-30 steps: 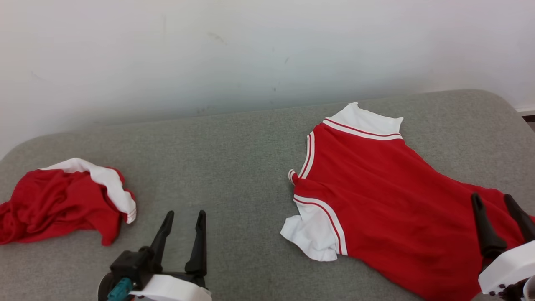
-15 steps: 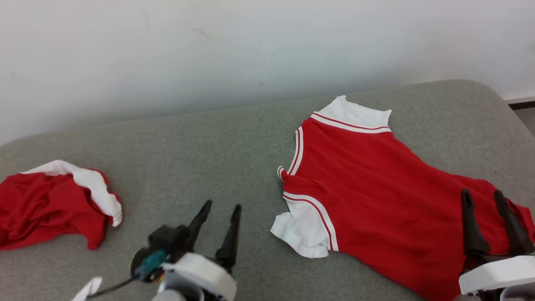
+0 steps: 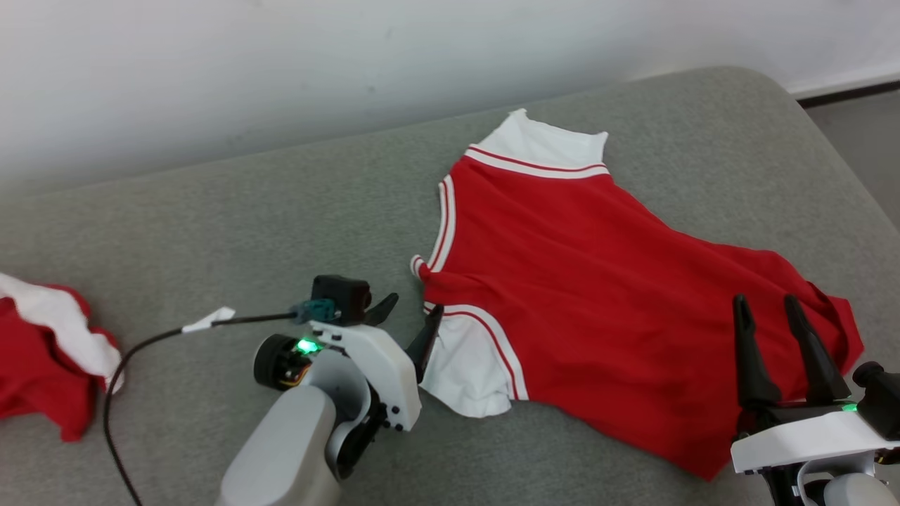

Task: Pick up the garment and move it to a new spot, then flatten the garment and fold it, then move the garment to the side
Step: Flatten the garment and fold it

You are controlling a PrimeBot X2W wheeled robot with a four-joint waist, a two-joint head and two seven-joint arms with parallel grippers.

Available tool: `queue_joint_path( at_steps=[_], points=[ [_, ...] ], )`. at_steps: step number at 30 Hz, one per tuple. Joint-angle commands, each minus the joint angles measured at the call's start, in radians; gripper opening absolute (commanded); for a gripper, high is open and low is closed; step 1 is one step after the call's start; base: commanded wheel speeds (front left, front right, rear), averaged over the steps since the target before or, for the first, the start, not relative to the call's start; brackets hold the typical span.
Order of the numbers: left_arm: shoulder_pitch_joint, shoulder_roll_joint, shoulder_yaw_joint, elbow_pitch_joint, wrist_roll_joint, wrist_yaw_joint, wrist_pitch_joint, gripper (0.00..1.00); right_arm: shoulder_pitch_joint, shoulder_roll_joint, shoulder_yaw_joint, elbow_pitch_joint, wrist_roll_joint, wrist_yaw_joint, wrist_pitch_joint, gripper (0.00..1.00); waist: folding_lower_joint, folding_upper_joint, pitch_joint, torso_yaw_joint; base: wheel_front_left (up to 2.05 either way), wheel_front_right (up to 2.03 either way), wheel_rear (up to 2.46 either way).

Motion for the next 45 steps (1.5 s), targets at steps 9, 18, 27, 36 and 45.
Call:
queue_joint_path(
  at_steps=[9, 18, 27, 36, 45],
  points=[
    [-0.123, 0.019, -0.025, 0.155, -0.042, -0.009, 0.005, 1.0, -0.044, 0.0, 0.031, 0.062, 0.029, -0.002, -0.035, 1.0, -0.0001, -0.0001, 0.051, -0.082, 0.0, 0.0, 0.0],
    [-0.179, 0.017, -0.02, 0.274, -0.084, -0.01, -0.066, 0.0, -0.049, -0.004, 0.038, 0.093, 0.034, -0.002, -0.052, 1.0, -0.0001, -0.0001, 0.034, -0.066, 0.0, 0.0, 0.0],
    [-0.12, 0.032, 0.008, 0.311, -0.113, 0.018, -0.161, 0.0, -0.03, -0.047, 0.029, 0.099, 0.032, -0.002, -0.049, 1.0, -0.0001, -0.0001, -0.044, 0.052, 0.0, 0.0, 0.0],
    [-0.007, 0.079, 0.053, 0.267, -0.148, 0.079, -0.183, 0.0, -0.009, -0.06, 0.025, 0.08, 0.026, -0.002, -0.024, 1.0, -0.0001, -0.0001, -0.099, 0.16, 0.0, 0.0, 0.0],
    [0.119, 0.126, 0.089, 0.161, -0.19, 0.109, -0.166, 1.0, 0.012, -0.071, 0.002, 0.075, 0.034, -0.002, -0.012, 1.0, -0.0001, -0.0001, -0.123, 0.179, 0.0, 0.0, 0.0]
  ],
)
